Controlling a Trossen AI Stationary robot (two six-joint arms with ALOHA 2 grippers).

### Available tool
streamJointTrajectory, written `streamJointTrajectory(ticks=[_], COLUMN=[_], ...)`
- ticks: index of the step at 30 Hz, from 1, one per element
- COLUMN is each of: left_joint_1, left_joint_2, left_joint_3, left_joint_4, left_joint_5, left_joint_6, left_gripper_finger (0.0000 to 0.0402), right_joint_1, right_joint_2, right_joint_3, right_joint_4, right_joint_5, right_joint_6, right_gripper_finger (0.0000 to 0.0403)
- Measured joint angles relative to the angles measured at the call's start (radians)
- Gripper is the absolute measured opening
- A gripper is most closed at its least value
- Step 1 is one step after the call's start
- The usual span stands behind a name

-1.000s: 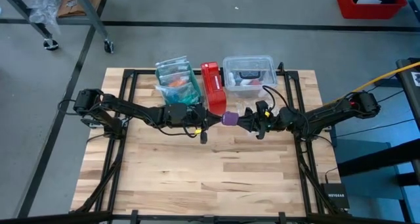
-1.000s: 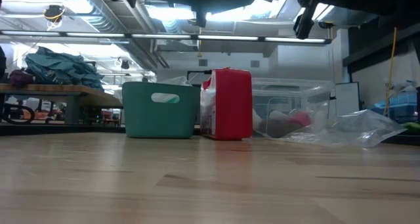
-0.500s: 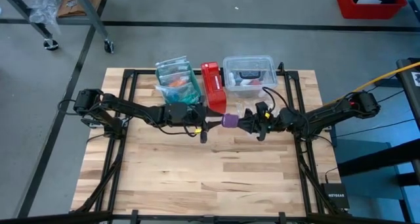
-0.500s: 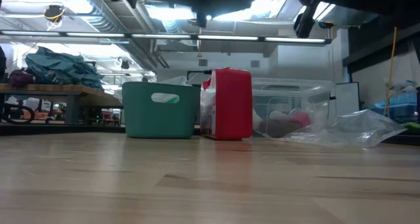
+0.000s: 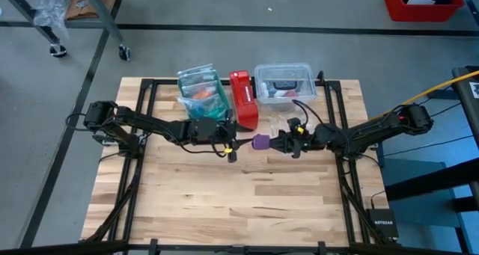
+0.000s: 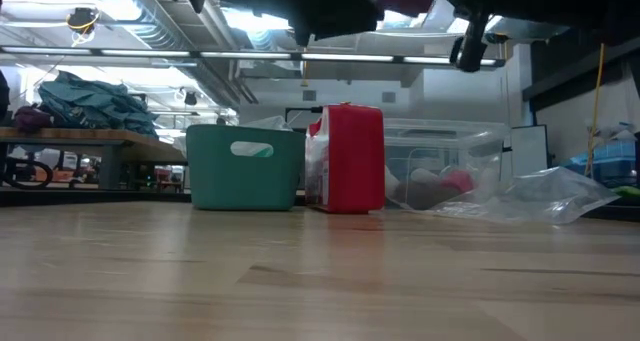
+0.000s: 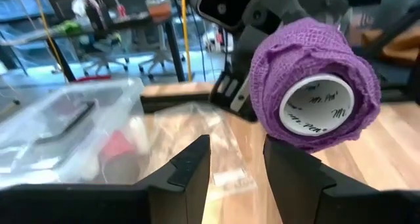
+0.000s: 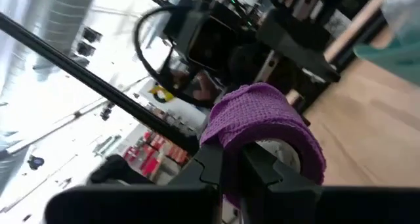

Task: Roll bandage
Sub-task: Roll the purple bandage

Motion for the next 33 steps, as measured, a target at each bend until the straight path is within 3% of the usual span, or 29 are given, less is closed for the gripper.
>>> streamJointTrajectory(ticks=[8, 24, 28, 33], left_joint_1=[0.006, 0.036, 0.037, 0.037], left_joint_2=[0.000, 0.000, 0.000, -0.012], left_joint_3=[0.000, 0.000, 0.000, -0.001], left_joint_4=[-0.122, -0.114, -0.115, -0.120], left_joint_5=[0.000, 0.000, -0.001, -0.001], left_joint_6=[-0.040, -0.044, -0.023, -0.019], left_gripper_finger=[0.0131, 0.0130, 0.0130, 0.0130], right_joint_1=[0.000, 0.000, 0.000, -0.001], right_joint_2=[0.000, 0.000, 0.007, 0.082], right_joint_3=[0.000, 0.007, 0.118, 0.324], right_joint_4=[-0.201, -0.555, -0.799, -1.112], right_joint_5=[0.003, 0.021, 0.021, 0.032], right_joint_6=[0.026, 0.198, 0.198, 0.075], right_gripper_finger=[0.0023, 0.0023, 0.0023, 0.0023])
